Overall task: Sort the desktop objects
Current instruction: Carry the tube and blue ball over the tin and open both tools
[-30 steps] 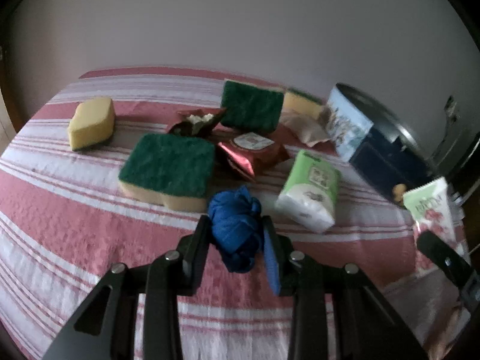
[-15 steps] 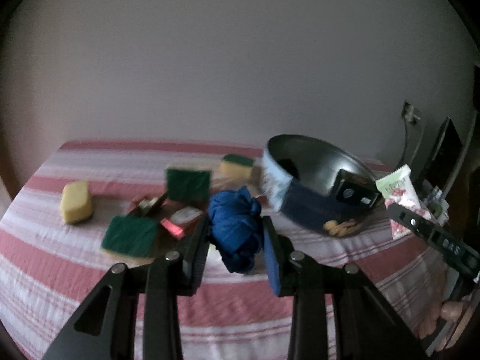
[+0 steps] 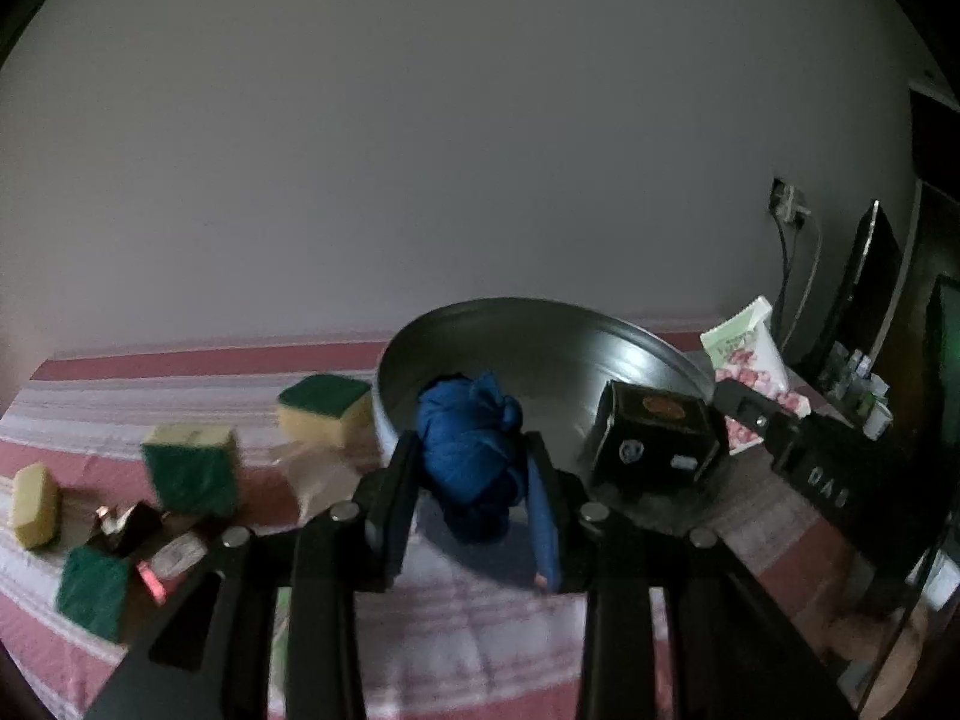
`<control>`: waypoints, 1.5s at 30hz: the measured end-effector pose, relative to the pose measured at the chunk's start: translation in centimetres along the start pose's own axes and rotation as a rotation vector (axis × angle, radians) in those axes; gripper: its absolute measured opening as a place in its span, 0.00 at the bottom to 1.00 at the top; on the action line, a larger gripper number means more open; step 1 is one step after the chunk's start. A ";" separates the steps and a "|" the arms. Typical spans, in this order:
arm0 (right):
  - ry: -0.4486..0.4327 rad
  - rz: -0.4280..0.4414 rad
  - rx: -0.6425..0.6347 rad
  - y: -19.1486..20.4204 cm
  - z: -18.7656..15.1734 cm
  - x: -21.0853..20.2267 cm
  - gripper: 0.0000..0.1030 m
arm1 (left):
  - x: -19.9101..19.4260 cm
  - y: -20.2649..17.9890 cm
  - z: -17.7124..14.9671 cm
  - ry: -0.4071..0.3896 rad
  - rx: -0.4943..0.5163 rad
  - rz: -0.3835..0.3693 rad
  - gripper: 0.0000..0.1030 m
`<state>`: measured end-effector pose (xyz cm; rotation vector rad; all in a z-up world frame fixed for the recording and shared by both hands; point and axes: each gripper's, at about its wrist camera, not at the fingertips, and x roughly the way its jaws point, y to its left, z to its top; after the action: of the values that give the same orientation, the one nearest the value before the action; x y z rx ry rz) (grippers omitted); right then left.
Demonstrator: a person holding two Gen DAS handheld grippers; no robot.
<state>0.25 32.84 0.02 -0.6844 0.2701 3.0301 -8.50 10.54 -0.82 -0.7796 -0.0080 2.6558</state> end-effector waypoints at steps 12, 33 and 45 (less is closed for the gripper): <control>0.028 -0.045 -0.033 -1.0 -0.8 3.6 0.19 | 7.2 -2.7 0.9 0.081 0.016 0.024 0.32; -0.053 -0.021 -0.043 -0.8 -1.1 2.6 0.60 | 5.4 -3.7 -0.9 0.000 0.105 0.135 0.70; -0.219 -0.010 -0.036 -1.0 -0.9 0.1 0.75 | 4.9 -3.9 -0.9 -0.044 0.078 0.183 0.91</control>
<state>0.64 33.61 -0.98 -0.3488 0.2051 3.0713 -10.47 15.85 -3.72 -0.7279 0.1613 2.8254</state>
